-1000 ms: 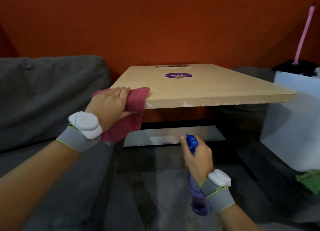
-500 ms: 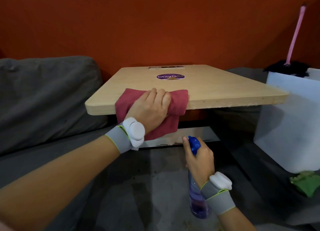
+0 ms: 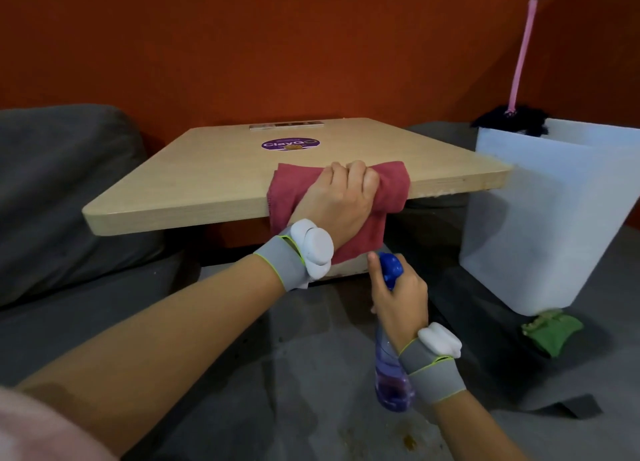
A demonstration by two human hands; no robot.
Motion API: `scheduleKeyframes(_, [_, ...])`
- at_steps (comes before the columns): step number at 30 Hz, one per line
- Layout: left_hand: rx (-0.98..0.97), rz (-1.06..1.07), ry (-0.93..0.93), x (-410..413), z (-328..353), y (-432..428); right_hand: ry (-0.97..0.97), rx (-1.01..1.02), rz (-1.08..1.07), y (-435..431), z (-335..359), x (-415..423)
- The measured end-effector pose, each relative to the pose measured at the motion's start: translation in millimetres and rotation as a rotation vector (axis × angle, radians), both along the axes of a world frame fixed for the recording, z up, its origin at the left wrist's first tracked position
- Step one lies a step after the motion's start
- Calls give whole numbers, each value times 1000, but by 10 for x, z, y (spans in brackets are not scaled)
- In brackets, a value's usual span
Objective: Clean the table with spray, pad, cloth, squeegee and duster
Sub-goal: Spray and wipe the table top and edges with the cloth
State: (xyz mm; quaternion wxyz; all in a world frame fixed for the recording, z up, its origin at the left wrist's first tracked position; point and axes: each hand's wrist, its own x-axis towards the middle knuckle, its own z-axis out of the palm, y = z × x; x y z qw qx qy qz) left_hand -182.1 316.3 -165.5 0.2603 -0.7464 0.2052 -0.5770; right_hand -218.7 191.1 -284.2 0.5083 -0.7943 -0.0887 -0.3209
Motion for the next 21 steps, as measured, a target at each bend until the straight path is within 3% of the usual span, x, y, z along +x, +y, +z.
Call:
scheduleKeyframes(9, [9, -36, 86, 245, 43, -801, 7, 7, -178, -716, -8, 131])
scheduleKeyframes(21, [83, -6, 207, 494, 80, -1377, 20, -41, -236, -1029, -80, 43])
